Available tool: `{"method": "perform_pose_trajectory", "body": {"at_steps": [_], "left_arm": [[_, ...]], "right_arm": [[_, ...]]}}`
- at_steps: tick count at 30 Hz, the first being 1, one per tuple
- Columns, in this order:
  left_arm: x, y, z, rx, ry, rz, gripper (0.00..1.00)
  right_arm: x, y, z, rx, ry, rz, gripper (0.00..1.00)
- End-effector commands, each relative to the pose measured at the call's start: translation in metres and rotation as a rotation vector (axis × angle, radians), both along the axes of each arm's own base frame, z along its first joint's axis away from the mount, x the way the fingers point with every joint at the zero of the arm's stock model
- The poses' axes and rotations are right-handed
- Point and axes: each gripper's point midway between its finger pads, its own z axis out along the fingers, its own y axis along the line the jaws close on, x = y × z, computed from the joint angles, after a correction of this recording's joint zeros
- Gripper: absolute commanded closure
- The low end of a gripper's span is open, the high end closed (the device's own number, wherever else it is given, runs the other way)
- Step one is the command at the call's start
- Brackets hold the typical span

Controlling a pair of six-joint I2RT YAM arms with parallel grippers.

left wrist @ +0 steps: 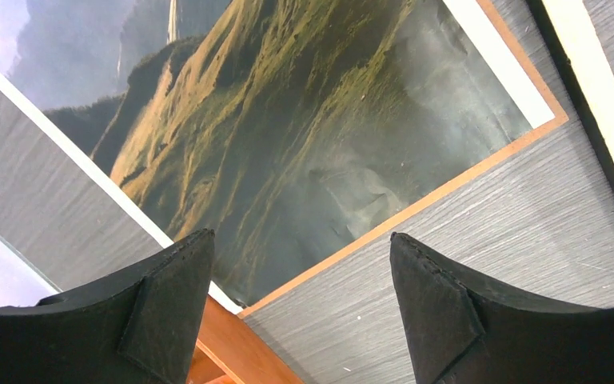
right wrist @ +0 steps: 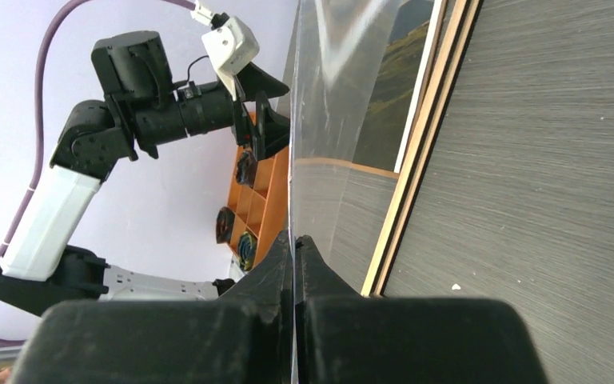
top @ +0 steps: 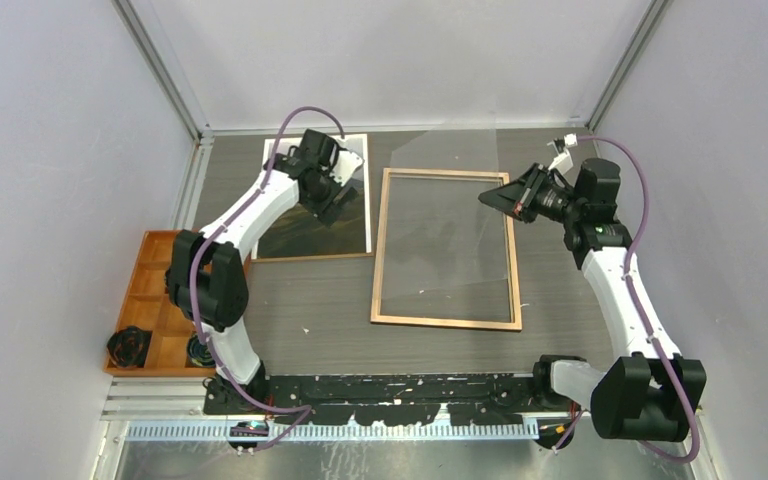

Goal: Put the photo into the frame
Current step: Move the photo frame item to the center of the board, then place the photo frame item in the photo frame.

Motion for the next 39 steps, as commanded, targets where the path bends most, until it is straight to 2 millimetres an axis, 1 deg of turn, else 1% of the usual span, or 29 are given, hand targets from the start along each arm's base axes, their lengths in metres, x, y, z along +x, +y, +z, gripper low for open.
{"method": "perform_pose_trajectory", "body": {"at_steps": [1, 2, 4, 8, 11, 14, 20, 23, 28, 34, 39], "left_arm": [[-0.007, 0.002, -0.004, -0.036, 0.069, 0.056, 0.19], [-0.005, 0.004, -0.008, -0.021, 0.072, 0.064, 0.19], [-0.004, 0.005, -0.013, -0.008, 0.078, 0.069, 0.19], [-0.004, 0.006, -0.024, 0.004, 0.095, 0.069, 0.19], [-0.004, 0.007, -0.031, 0.011, 0.104, 0.068, 0.19], [-0.004, 0.005, -0.034, 0.008, 0.114, 0.066, 0.20], [-0.007, 0.002, -0.039, 0.000, 0.134, 0.065, 0.19], [-0.010, 0.000, -0.042, 0.007, 0.158, 0.067, 0.20], [-0.016, -0.002, -0.040, 0.003, 0.169, 0.061, 0.20], [-0.021, -0.001, -0.042, 0.011, 0.188, 0.049, 0.20], [-0.022, 0.000, -0.042, 0.008, 0.184, 0.050, 0.20]], "right_arm": [[0.003, 0.008, 0.005, 0.010, -0.053, 0.054, 0.99], [0.005, 0.006, -0.005, 0.000, -0.027, 0.043, 0.99], [0.011, 0.000, -0.033, -0.043, 0.036, 0.003, 0.99], [0.013, -0.012, -0.086, -0.149, 0.181, -0.036, 0.99], [0.010, -0.018, -0.112, -0.202, 0.260, -0.036, 0.99], [0.008, -0.025, -0.129, -0.270, 0.305, -0.056, 0.99], [0.004, -0.037, -0.142, -0.337, 0.328, -0.108, 0.99], [0.004, -0.039, -0.140, -0.324, 0.300, -0.151, 0.99], [-0.003, -0.043, -0.140, -0.313, 0.258, -0.215, 0.99], [-0.009, -0.053, -0.145, -0.346, 0.252, -0.282, 0.99], [-0.013, -0.055, -0.152, -0.352, 0.268, -0.295, 0.99]]}}
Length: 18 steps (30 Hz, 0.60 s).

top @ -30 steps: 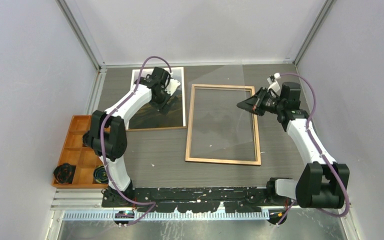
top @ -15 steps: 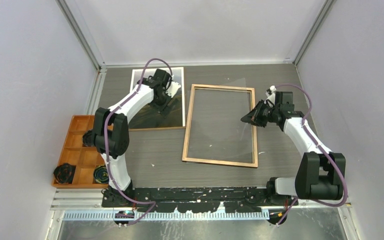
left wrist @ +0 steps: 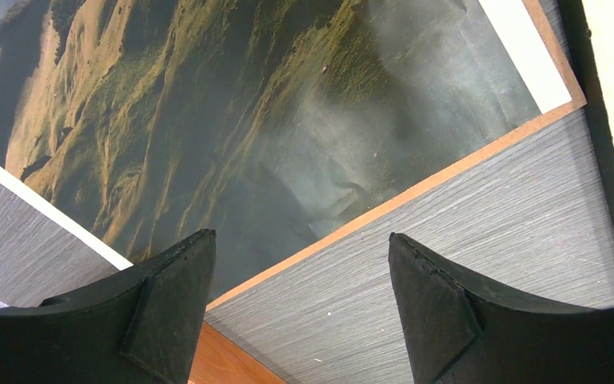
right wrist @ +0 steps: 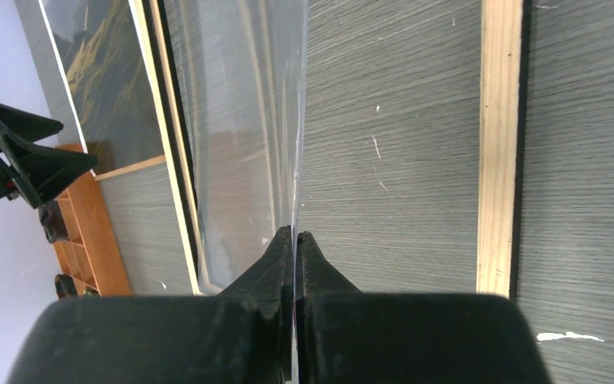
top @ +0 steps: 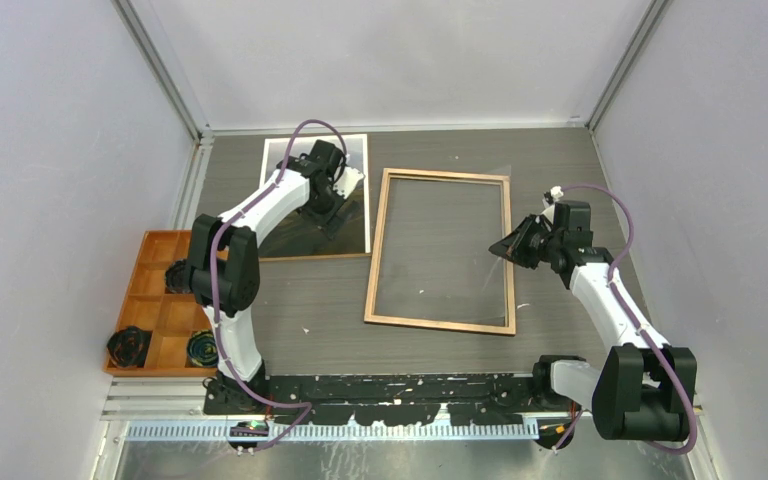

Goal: Put the photo into the frame
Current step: Place the photo frame item in the photo frame.

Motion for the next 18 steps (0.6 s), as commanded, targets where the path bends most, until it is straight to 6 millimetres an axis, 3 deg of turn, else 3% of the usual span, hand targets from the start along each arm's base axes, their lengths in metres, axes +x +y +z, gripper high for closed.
{"method": "perform_pose_trajectory", "body": {"at_steps": [1, 18], "left_arm": [[-0.0059, -0.0034, 0.0074, -0.022, 0.002, -0.006, 0.20], [-0.0155, -0.0022, 0.0075, -0.012, 0.032, -0.006, 0.20]], "right_arm": [[0.0081, -0.0056, 0.0056, -0.026, -0.053, -0.035, 0.99], [0.0003, -0.0031, 0.0053, 0.004, -0.080, -0.054, 0.99]]}}
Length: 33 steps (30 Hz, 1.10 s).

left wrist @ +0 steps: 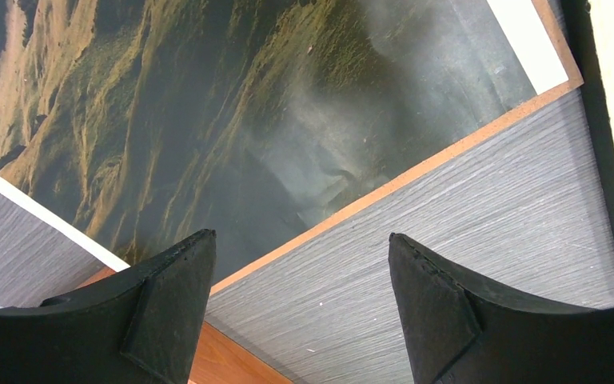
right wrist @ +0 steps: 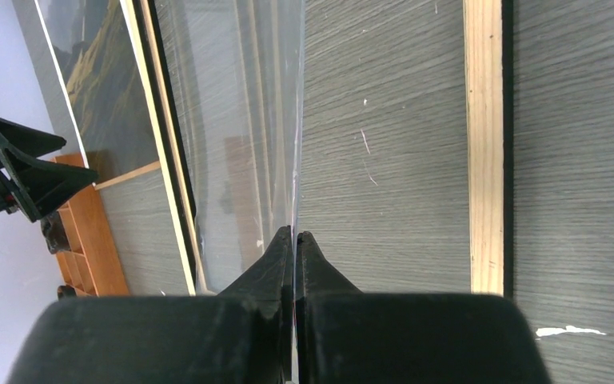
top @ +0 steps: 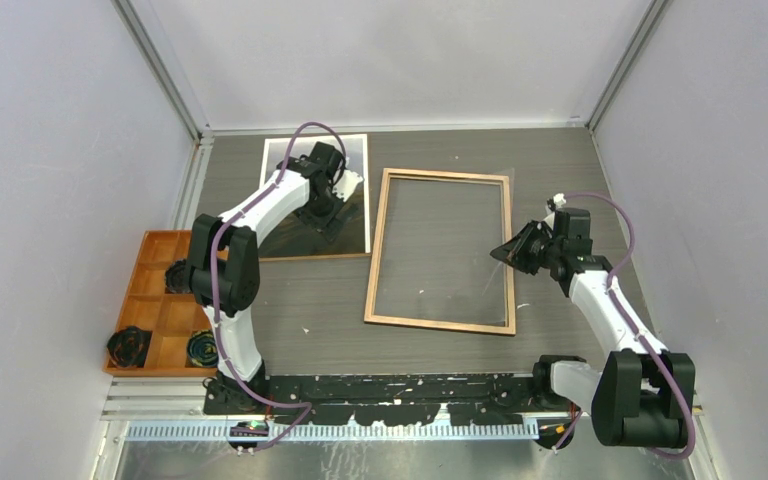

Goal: Put the photo into the frame
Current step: Place the photo frame item in the photo frame.

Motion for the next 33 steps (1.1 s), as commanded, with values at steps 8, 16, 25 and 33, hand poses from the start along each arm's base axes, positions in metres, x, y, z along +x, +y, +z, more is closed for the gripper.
{"method": "perform_pose_trajectory", "body": {"at_steps": [8, 16, 25, 33], "left_arm": [[-0.016, 0.006, 0.009, 0.015, -0.008, -0.011, 0.20], [-0.018, 0.000, 0.004, 0.012, 0.001, -0.020, 0.20], [-0.022, -0.013, 0.000, 0.003, -0.005, -0.039, 0.20], [-0.020, -0.014, -0.009, 0.010, 0.000, -0.041, 0.20]], "right_arm": [[0.005, -0.001, 0.001, 0.009, -0.028, -0.029, 0.99], [-0.001, -0.011, 0.002, -0.047, -0.026, -0.063, 0.99], [-0.007, -0.015, -0.002, -0.060, -0.025, -0.088, 0.99], [-0.010, -0.016, -0.006, -0.053, -0.040, -0.115, 0.99]]}}
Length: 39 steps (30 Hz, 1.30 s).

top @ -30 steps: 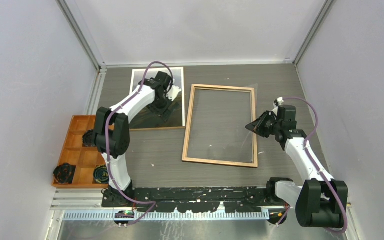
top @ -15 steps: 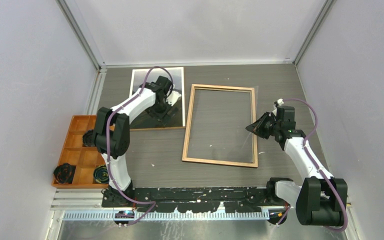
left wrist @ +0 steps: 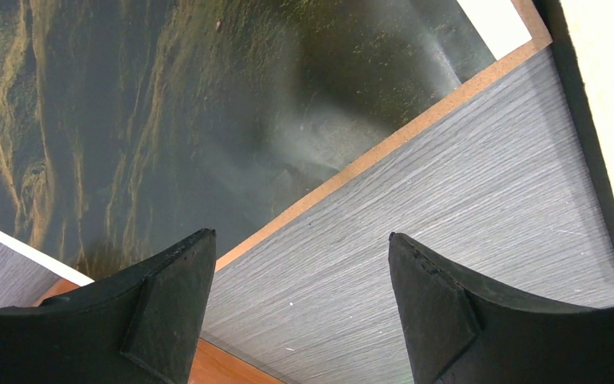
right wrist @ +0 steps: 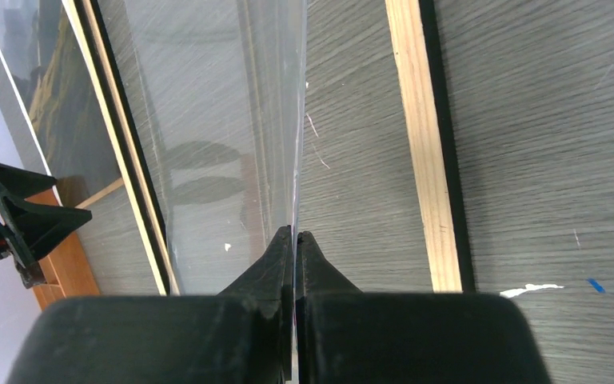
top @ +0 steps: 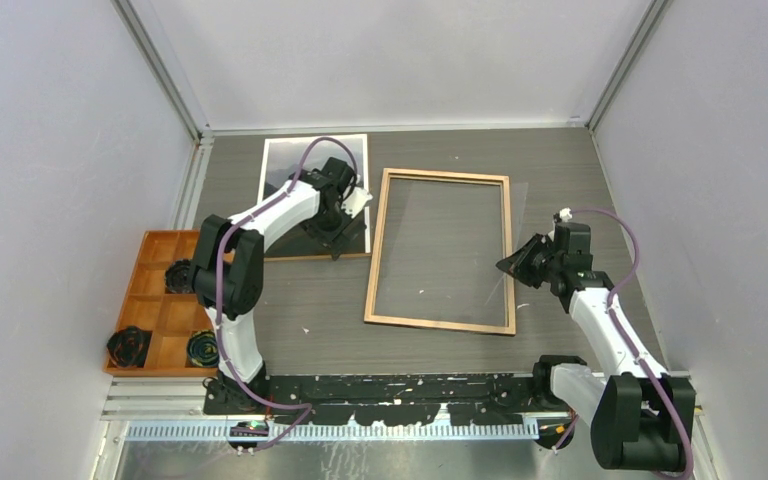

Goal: Put the photo into the frame
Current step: Place the photo frame item in the photo frame.

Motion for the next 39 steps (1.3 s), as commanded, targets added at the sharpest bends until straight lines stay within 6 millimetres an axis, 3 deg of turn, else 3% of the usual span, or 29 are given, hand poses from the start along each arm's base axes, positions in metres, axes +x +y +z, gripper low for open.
{"method": "perform_pose_trajectory", "body": {"at_steps": [1, 5, 13, 22, 26, 31, 39], "left_arm": [[0.008, -0.004, 0.012, -0.027, -0.060, 0.014, 0.20], [0.009, -0.010, 0.006, -0.034, -0.062, 0.007, 0.20], [0.012, -0.022, -0.008, -0.049, -0.036, 0.015, 0.21], [0.034, -0.013, 0.017, -0.177, -0.057, 0.129, 0.21], [0.046, -0.005, 0.030, -0.204, -0.092, 0.182, 0.21], [0.054, 0.006, 0.037, -0.195, -0.124, 0.212, 0.21], [0.047, 0.009, 0.023, -0.174, -0.090, 0.205, 0.21]], "right_arm": [[0.008, -0.002, 0.011, -0.009, -0.072, -0.018, 0.99], [0.011, 0.004, 0.024, 0.016, -0.130, 0.010, 0.99], [0.010, 0.035, 0.088, 0.152, -0.381, 0.166, 0.99], [-0.004, 0.069, 0.160, 0.351, -0.545, 0.369, 0.99], [-0.006, 0.073, 0.188, 0.394, -0.606, 0.394, 0.99], [-0.001, 0.073, 0.181, 0.394, -0.594, 0.393, 0.99], [0.021, 0.067, 0.121, 0.358, -0.483, 0.343, 0.99]]}}
